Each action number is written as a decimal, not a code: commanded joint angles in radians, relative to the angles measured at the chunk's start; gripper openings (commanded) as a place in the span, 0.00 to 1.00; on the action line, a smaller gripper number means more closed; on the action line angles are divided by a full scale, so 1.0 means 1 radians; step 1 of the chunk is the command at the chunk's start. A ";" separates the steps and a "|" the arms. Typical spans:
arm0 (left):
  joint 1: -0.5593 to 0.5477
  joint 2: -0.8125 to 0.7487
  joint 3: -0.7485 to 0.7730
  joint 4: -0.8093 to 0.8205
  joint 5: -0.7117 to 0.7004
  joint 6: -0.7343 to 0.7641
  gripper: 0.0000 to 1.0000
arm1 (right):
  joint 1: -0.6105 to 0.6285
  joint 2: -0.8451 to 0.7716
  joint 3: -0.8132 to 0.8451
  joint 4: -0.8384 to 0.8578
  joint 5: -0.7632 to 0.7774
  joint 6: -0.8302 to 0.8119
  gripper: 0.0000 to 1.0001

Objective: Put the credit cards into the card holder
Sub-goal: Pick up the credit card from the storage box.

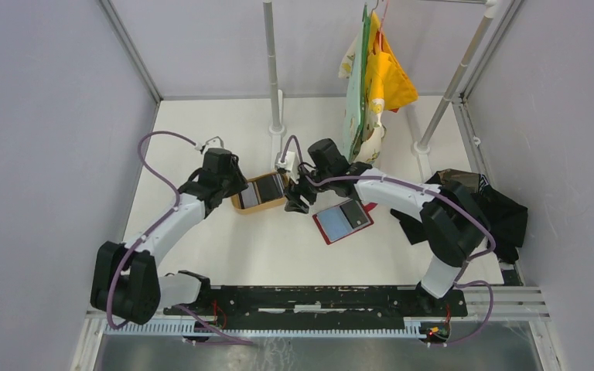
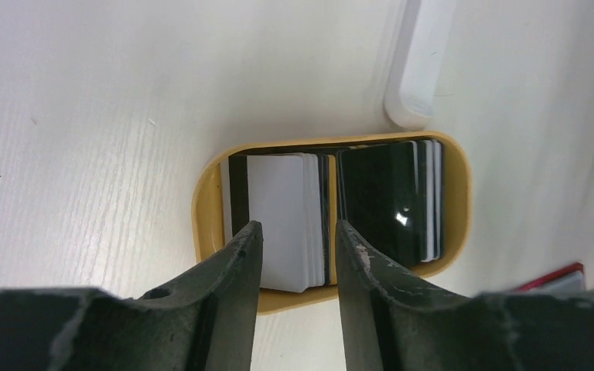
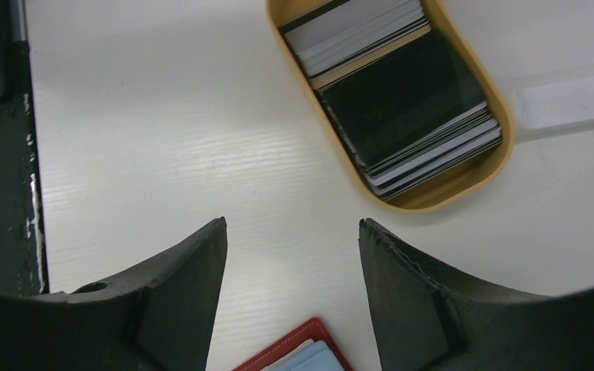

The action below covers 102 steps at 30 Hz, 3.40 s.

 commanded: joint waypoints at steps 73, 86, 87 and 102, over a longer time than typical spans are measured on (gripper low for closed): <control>0.122 -0.057 -0.172 0.189 0.013 0.001 0.38 | 0.087 0.429 0.428 -0.101 0.738 0.859 0.76; 0.122 -0.057 -0.171 0.190 0.015 0.003 0.37 | 0.150 0.389 0.448 -0.103 0.895 0.704 0.83; 0.122 -0.057 -0.170 0.189 0.015 0.003 0.37 | 0.147 0.389 0.441 -0.099 0.883 0.709 0.84; 0.122 -0.049 -0.165 0.188 0.020 0.005 0.36 | 0.058 0.416 0.359 -0.008 0.492 0.920 0.81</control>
